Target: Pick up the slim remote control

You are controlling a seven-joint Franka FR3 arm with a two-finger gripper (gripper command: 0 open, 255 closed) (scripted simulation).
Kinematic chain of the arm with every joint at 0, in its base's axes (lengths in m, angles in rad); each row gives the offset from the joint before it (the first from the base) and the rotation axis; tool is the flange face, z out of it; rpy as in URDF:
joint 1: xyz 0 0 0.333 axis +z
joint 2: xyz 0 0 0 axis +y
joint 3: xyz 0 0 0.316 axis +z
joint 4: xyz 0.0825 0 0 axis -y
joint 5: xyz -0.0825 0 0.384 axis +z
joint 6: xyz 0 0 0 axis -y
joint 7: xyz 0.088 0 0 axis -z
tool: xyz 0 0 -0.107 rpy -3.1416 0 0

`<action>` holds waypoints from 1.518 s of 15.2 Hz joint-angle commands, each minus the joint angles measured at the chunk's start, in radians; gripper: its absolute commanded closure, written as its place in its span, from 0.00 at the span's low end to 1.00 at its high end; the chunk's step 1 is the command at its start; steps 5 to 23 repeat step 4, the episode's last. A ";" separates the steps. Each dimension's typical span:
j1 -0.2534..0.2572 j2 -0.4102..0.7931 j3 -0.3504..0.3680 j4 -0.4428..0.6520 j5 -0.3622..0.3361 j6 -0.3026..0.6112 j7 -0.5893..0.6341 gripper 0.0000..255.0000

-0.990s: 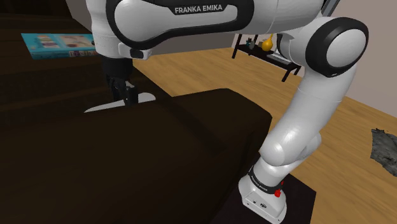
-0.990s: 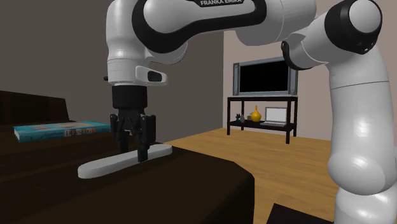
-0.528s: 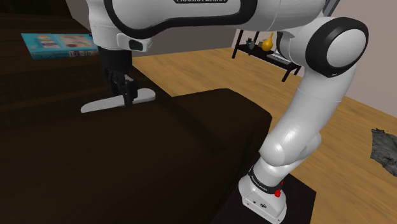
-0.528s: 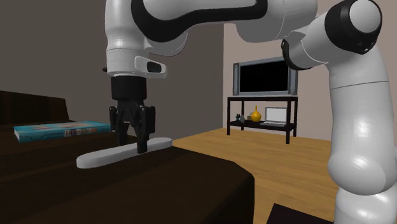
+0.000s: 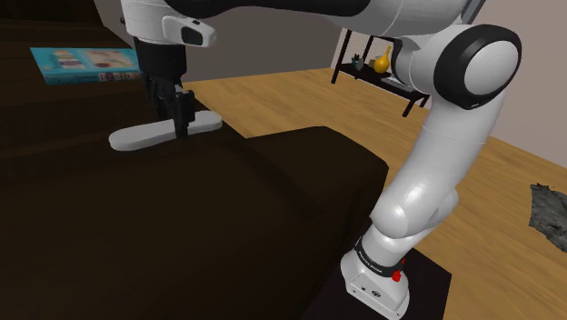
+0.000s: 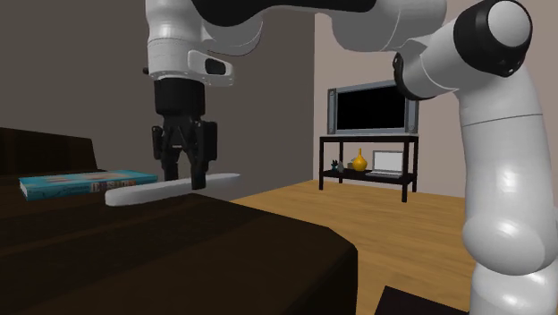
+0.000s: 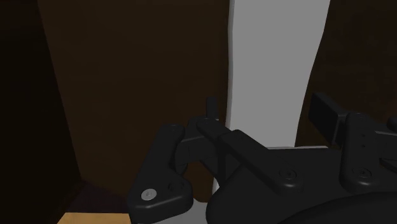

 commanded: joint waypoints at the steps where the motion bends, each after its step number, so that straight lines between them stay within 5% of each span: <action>1: 0.003 0.002 0.000 0.032 -0.002 -0.030 -0.001 1.00; 23: 0.008 0.008 0.000 0.052 -0.007 -0.048 0.002 1.00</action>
